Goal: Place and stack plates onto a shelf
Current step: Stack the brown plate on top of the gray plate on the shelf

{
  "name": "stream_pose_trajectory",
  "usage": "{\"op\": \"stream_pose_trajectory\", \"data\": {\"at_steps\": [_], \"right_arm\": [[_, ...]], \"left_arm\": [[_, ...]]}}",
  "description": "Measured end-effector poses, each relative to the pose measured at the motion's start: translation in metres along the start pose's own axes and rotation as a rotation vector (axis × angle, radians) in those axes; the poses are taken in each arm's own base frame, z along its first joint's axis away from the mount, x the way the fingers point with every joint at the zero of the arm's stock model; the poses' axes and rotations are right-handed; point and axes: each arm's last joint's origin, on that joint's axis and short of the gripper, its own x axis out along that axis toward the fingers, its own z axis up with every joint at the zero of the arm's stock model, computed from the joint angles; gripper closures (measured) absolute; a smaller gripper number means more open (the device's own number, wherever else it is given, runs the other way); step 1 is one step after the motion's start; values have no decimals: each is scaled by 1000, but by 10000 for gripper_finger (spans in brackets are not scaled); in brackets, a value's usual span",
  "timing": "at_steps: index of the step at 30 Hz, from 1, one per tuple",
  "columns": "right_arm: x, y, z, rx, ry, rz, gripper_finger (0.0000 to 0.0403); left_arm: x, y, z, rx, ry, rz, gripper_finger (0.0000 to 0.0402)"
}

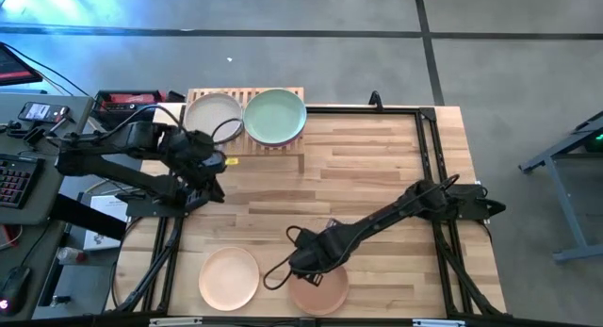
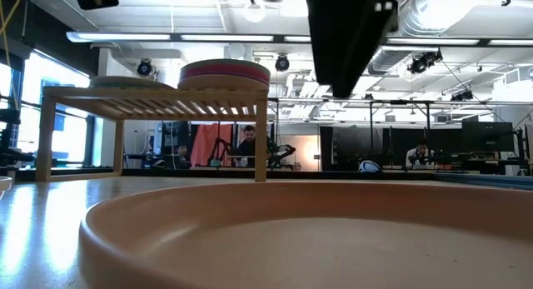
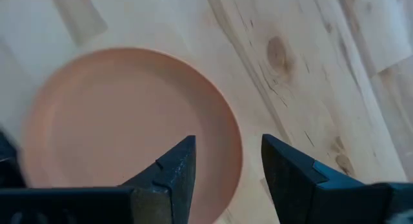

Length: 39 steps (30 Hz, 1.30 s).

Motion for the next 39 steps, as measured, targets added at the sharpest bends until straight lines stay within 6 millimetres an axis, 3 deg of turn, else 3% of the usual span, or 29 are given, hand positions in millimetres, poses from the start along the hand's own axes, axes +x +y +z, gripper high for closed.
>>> {"op": "stream_pose_trajectory", "data": {"at_steps": [8, 21, 35, 39], "right_arm": [[28, -1, 6, -16, 32, -64, 249], [42, 3, 18, -250, 6, -5, 249], [43, 7, 24, -508, -51, 25, 249], [53, 10, 24, -557, -36, 42, 249]], "left_arm": [[5, -15, -8, 26, 18, 35, 319], [10, -36, -22, 18, 22, 76, 319], [12, -49, -34, -9, 2, 102, 319], [12, -52, -37, -12, -5, 107, 319]]}}
